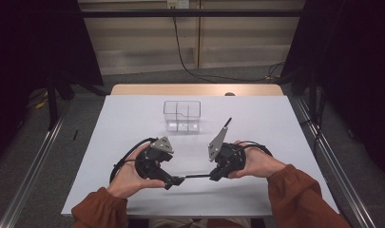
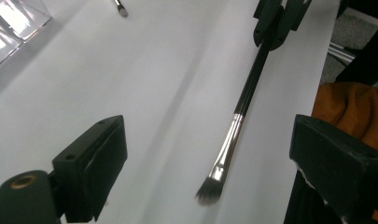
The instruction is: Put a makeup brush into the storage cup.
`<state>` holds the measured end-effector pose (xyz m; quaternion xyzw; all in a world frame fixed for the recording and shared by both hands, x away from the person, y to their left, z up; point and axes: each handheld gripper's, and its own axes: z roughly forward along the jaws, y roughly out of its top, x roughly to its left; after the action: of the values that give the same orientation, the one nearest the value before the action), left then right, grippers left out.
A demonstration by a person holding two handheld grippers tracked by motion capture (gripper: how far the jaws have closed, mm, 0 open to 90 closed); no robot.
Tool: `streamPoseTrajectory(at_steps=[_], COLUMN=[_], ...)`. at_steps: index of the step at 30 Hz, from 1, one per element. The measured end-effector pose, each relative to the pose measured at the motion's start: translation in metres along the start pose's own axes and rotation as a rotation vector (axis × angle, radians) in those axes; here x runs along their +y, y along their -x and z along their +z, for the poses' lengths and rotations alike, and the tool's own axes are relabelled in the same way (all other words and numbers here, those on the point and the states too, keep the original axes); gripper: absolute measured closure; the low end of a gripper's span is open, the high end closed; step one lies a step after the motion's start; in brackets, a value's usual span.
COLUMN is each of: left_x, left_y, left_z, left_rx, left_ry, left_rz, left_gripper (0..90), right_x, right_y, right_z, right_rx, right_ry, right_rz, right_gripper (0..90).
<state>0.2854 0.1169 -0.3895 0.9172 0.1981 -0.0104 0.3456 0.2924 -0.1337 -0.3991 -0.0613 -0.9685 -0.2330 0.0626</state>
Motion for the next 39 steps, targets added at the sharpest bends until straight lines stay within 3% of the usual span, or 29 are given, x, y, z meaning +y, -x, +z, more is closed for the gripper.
streamPoseTrajectory(at_steps=[3, 7, 12, 18, 25, 32, 34, 39], left_x=[-0.005, -0.009, -0.017, -0.025, -0.034, -0.037, -0.039, -0.044], left_y=[-0.001, 0.004, 0.000, -0.007, -0.010, -0.010, -0.011, -0.008], left_z=[-0.002, -0.006, -0.012, -0.019, -0.022, -0.022, -0.022, -0.022], left_rx=[0.004, 0.042, 0.072, 0.079, 0.091, 0.144, 0.174, 0.181], left_ry=[0.014, 0.034, 0.109, 0.152, 0.181, 0.224, 0.231, 0.251], left_rz=[-0.009, 0.002, -0.046, -0.089, -0.105, -0.110, -0.109, -0.112], left_gripper=[8.8, 6.3, 3.8, 4.5, 3.2, 2.8, 2.6, 2.6], right_x=[-0.005, -0.010, -0.014, -0.024, -0.036, -0.046, -0.048, -0.052], right_y=[0.001, 0.002, -0.002, 0.000, 0.000, 0.003, 0.001, -0.008], right_z=[0.000, -0.001, 0.000, -0.004, -0.005, -0.006, -0.007, -0.003], right_rx=[-0.005, -0.011, -0.025, -0.037, -0.059, -0.109, -0.113, -0.128], right_ry=[0.002, 0.017, 0.028, 0.069, 0.116, 0.150, 0.178, 0.223], right_rz=[0.018, 0.026, 0.046, 0.080, 0.121, 0.195, 0.212, 0.252], right_gripper=[84.1, 84.1, 84.0, 84.0, 84.0, 84.0, 84.0, 84.0])
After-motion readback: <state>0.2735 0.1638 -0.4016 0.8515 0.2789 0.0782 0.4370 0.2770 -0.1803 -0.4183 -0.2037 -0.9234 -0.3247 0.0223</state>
